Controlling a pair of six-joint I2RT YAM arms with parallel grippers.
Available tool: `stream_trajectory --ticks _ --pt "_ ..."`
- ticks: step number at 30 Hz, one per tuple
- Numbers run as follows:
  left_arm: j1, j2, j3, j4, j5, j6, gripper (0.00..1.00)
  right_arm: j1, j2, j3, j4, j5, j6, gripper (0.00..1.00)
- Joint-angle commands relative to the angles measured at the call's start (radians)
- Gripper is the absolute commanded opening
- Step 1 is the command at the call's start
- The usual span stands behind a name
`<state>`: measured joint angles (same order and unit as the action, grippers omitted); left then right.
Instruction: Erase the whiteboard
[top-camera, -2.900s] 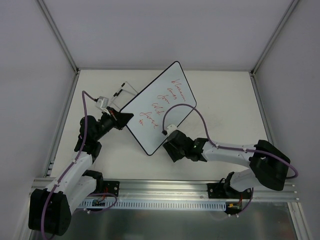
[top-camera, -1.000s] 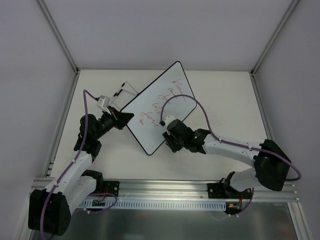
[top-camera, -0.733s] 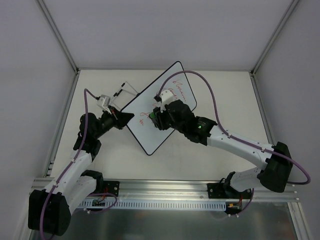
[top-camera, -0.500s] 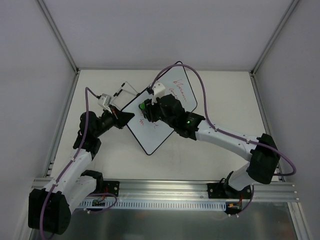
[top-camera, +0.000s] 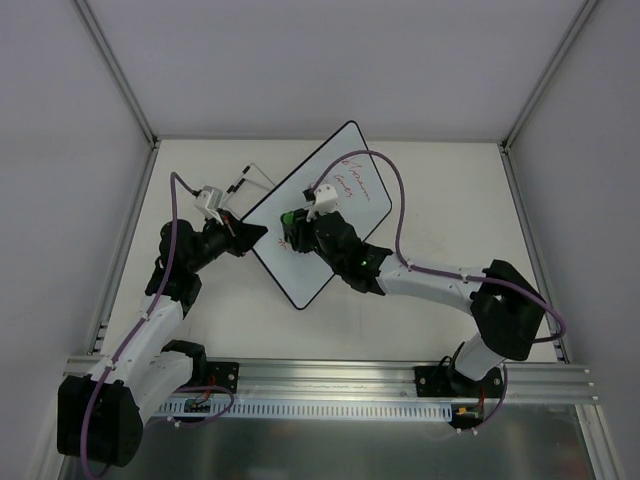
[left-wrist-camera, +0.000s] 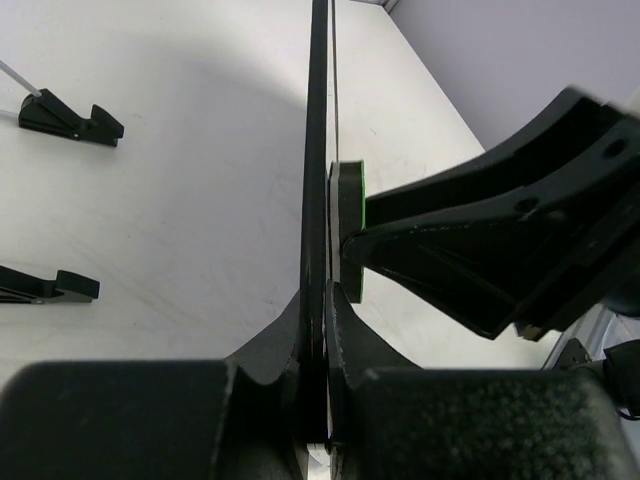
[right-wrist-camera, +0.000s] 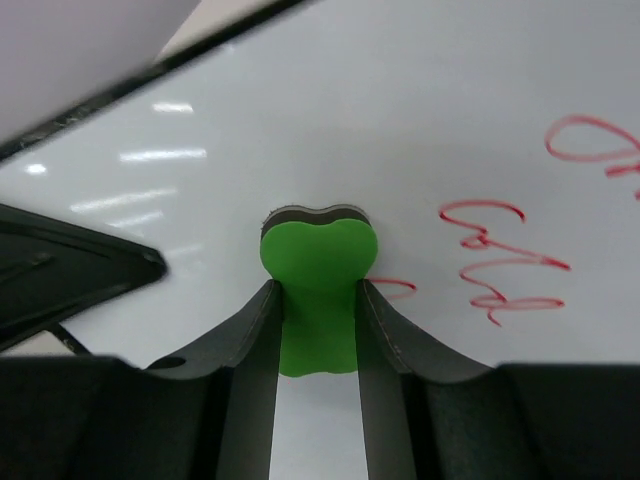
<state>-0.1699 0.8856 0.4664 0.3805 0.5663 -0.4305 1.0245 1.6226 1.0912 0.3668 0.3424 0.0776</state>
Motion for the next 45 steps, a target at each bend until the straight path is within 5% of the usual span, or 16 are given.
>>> stream_trajectory --ticks 1,11,34,45 --pt "-0.019 0.009 -0.002 -0.138 0.087 0.185 0.00 -0.026 0.014 -0.181 0.021 0.130 0.114 0.00" --pt "-0.019 0.021 -0.008 -0.140 0.118 0.182 0.00 -0.093 0.053 -0.335 0.038 0.106 0.275 0.00" --pt "-0.019 0.033 -0.008 -0.141 0.119 0.179 0.00 0.059 0.109 0.139 0.057 -0.069 0.106 0.00" --pt "-0.020 0.036 -0.005 -0.144 0.127 0.171 0.00 0.042 0.074 -0.217 0.049 0.035 0.226 0.00"
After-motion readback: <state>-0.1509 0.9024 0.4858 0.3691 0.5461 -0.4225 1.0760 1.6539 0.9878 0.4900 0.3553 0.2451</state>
